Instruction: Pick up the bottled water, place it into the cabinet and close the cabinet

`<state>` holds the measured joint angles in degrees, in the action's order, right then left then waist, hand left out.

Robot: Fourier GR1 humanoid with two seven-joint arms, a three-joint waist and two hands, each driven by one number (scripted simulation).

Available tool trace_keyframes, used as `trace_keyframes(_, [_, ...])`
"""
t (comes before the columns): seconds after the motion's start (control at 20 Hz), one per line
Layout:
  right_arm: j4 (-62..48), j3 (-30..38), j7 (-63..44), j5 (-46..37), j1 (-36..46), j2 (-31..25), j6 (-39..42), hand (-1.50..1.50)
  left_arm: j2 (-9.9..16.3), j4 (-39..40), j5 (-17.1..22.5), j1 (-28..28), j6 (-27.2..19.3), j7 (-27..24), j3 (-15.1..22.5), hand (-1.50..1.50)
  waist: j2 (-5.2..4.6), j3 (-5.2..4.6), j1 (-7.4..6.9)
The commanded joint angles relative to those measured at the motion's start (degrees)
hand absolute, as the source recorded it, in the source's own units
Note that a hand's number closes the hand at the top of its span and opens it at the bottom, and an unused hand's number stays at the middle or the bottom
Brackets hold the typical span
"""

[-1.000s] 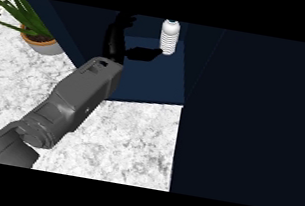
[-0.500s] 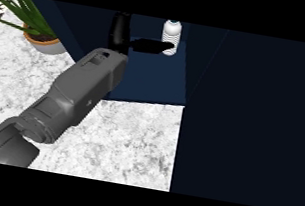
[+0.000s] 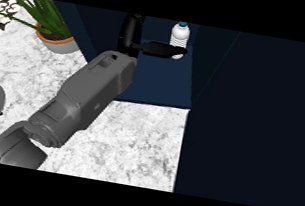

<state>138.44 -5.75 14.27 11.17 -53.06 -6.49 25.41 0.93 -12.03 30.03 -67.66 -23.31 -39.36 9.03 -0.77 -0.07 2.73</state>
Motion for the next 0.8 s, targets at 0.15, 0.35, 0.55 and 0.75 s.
trace_keyframes(0.15, [7.70,-0.45,-6.52,3.84,-0.45,0.28,-2.44,-1.50,-0.90,-7.78,1.28,2.51,-0.24,3.58,2.35,-1.50,1.09,0.04,-2.17])
trace_keyframes(0.35, [9.32,-3.56,-5.49,0.96,-3.71,1.24,-2.09,-1.50,-0.92,-14.08,2.85,9.51,1.02,3.58,5.49,-1.50,1.22,0.03,-2.02])
trace_keyframes(0.55, [6.17,-2.81,-5.74,0.39,-0.30,1.73,-3.74,-1.50,-0.92,-23.48,4.38,18.42,4.40,2.23,11.14,-1.50,1.18,0.03,-2.67])
trace_keyframes(0.75, [6.37,-4.53,-6.29,-0.62,0.43,2.19,-4.44,-1.50,-0.92,-32.89,8.03,25.61,7.64,3.68,15.71,-1.50,1.23,0.00,-3.24])
